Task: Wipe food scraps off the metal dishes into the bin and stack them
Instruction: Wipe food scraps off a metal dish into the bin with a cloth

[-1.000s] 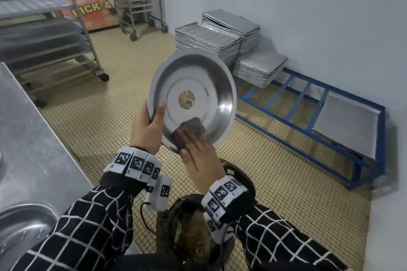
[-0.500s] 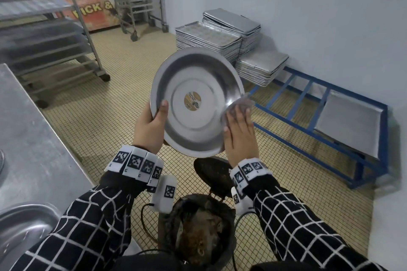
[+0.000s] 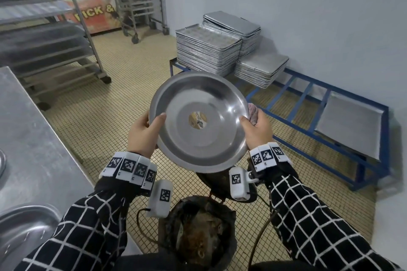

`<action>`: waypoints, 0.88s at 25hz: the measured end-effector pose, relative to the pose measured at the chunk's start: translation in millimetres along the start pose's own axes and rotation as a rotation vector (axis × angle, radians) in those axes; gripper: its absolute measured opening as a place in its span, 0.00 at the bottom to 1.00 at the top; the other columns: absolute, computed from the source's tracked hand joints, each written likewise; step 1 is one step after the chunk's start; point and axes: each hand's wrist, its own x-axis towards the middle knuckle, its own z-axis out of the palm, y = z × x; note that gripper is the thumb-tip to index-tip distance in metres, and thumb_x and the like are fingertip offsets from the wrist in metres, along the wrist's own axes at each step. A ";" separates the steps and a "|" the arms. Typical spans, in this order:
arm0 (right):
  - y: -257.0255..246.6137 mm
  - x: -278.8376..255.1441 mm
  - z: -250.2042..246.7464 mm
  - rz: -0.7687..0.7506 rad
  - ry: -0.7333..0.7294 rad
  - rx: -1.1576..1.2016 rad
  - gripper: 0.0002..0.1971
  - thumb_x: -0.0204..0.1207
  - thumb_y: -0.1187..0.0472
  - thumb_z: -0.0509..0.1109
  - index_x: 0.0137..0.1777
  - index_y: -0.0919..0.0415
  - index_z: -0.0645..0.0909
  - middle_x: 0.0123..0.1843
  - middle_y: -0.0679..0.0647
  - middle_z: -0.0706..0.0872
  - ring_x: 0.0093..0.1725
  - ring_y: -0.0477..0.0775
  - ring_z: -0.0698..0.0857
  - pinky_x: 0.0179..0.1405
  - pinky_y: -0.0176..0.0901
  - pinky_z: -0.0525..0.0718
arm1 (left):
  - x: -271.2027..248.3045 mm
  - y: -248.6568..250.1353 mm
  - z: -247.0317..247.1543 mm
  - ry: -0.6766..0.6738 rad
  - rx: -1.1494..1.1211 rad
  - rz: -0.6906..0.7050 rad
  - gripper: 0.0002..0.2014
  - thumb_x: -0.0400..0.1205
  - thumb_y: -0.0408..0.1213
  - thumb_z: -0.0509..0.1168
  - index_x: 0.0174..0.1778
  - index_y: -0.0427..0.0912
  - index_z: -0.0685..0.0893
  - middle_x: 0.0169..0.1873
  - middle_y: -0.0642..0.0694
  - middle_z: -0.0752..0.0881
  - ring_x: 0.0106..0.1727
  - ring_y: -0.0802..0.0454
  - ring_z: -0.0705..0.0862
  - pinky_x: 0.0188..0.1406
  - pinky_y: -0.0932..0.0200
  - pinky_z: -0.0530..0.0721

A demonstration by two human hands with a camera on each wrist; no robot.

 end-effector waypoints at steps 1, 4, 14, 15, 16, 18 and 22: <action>-1.9 -4.7 3.6 0.019 0.040 0.042 0.13 0.77 0.59 0.70 0.61 0.55 0.78 0.49 0.44 0.84 0.51 0.48 0.86 0.43 0.38 0.83 | -1.6 0.5 1.3 -0.009 0.033 0.034 0.07 0.81 0.42 0.65 0.53 0.48 0.84 0.36 0.46 0.88 0.35 0.42 0.88 0.29 0.55 0.85; -11.6 -19.7 19.8 0.102 0.131 0.185 0.14 0.80 0.61 0.67 0.64 0.58 0.74 0.53 0.49 0.83 0.53 0.53 0.86 0.50 0.51 0.87 | -10.8 -0.9 13.7 -0.063 0.103 0.086 0.15 0.81 0.38 0.65 0.64 0.48 0.77 0.43 0.47 0.88 0.35 0.48 0.90 0.27 0.60 0.86; -3.2 -48.4 38.3 0.110 0.002 0.258 0.06 0.85 0.54 0.59 0.58 0.49 0.75 0.46 0.42 0.83 0.50 0.47 0.85 0.37 0.32 0.80 | -7.7 -4.9 6.9 0.039 -0.106 -0.077 0.12 0.78 0.27 0.64 0.54 0.46 0.77 0.48 0.43 0.84 0.53 0.37 0.85 0.47 0.40 0.88; 0.8 -48.3 38.6 0.119 0.028 0.236 0.06 0.85 0.55 0.59 0.57 0.51 0.76 0.46 0.42 0.83 0.51 0.48 0.85 0.38 0.33 0.78 | -6.2 -3.6 4.0 0.054 -0.073 -0.060 0.12 0.78 0.27 0.62 0.51 0.48 0.77 0.47 0.43 0.83 0.53 0.37 0.85 0.50 0.39 0.87; 5.1 -47.8 39.7 0.123 0.050 0.215 0.06 0.85 0.56 0.59 0.56 0.51 0.76 0.45 0.41 0.82 0.52 0.49 0.85 0.39 0.34 0.77 | -5.5 -2.0 2.1 0.064 -0.044 -0.039 0.11 0.79 0.27 0.62 0.50 0.49 0.77 0.47 0.42 0.83 0.52 0.37 0.85 0.49 0.39 0.88; 8.8 -49.2 42.1 0.073 0.035 0.168 0.05 0.84 0.56 0.60 0.56 0.49 0.76 0.47 0.40 0.82 0.53 0.45 0.84 0.42 0.32 0.76 | -5.3 0.3 -0.1 0.075 0.015 0.015 0.10 0.81 0.29 0.61 0.54 0.48 0.78 0.45 0.44 0.83 0.48 0.42 0.84 0.43 0.46 0.87; 2.5 -61.8 55.8 -0.245 -0.202 -0.017 0.12 0.83 0.52 0.61 0.64 0.48 0.75 0.62 0.43 0.82 0.63 0.41 0.81 0.59 0.39 0.82 | -11.0 4.9 5.6 0.024 0.067 0.093 0.07 0.85 0.35 0.60 0.57 0.46 0.78 0.44 0.52 0.84 0.47 0.54 0.82 0.40 0.63 0.78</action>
